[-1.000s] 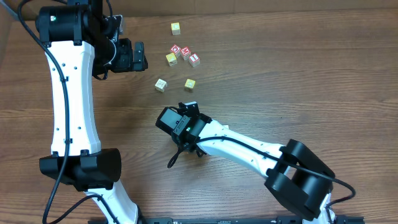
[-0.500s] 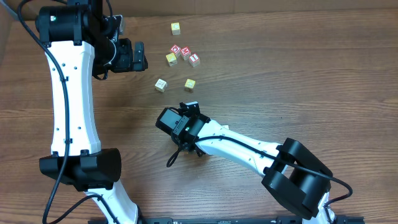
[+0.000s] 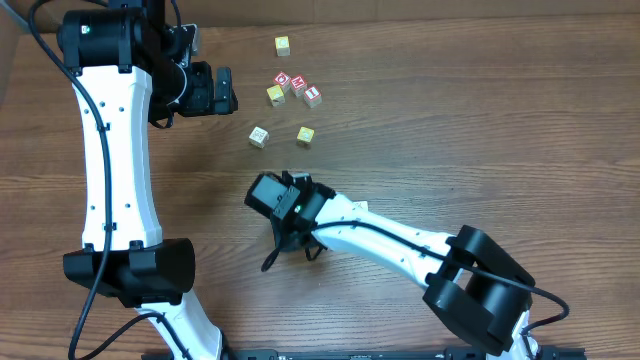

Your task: Flip 5 blocks

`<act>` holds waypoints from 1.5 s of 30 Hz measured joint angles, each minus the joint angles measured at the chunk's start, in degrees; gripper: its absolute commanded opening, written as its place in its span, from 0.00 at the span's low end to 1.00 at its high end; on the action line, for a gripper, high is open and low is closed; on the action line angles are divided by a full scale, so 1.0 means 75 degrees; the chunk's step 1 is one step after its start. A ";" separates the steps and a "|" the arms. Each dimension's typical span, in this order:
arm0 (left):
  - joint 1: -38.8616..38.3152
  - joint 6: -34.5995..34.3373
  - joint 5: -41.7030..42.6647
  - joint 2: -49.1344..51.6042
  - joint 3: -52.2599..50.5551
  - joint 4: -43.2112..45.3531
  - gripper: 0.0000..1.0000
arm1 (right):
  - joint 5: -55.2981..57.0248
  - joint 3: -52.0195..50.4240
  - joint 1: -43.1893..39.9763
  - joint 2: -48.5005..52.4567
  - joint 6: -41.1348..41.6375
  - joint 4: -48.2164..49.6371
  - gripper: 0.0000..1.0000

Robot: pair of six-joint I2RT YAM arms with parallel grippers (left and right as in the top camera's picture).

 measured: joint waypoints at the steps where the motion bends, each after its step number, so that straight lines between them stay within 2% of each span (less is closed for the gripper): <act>1: 0.0000 0.0000 0.0000 0.0000 0.0000 0.0003 1.00 | -0.0020 -0.0201 0.0041 -0.0003 0.0055 0.0230 0.04; 8: 0.0000 0.0000 0.0000 0.0000 0.0000 0.0000 1.00 | 0.0306 -0.0959 0.0082 -0.0003 0.0216 0.0909 0.04; 23: 0.0000 0.0000 0.0000 0.0000 0.0000 0.0000 1.00 | 0.0839 -0.0959 -0.0291 -0.0003 0.0283 0.0938 0.04; 34: 0.0000 0.0000 0.0000 0.0000 0.0000 0.0003 1.00 | 0.0154 -0.0764 -0.0289 -0.0003 0.0140 0.1757 0.04; 45: 0.0000 -0.0003 0.0000 0.0000 0.0000 0.0003 1.00 | 0.0930 -0.0711 -0.0291 -0.0003 0.0096 0.1915 0.04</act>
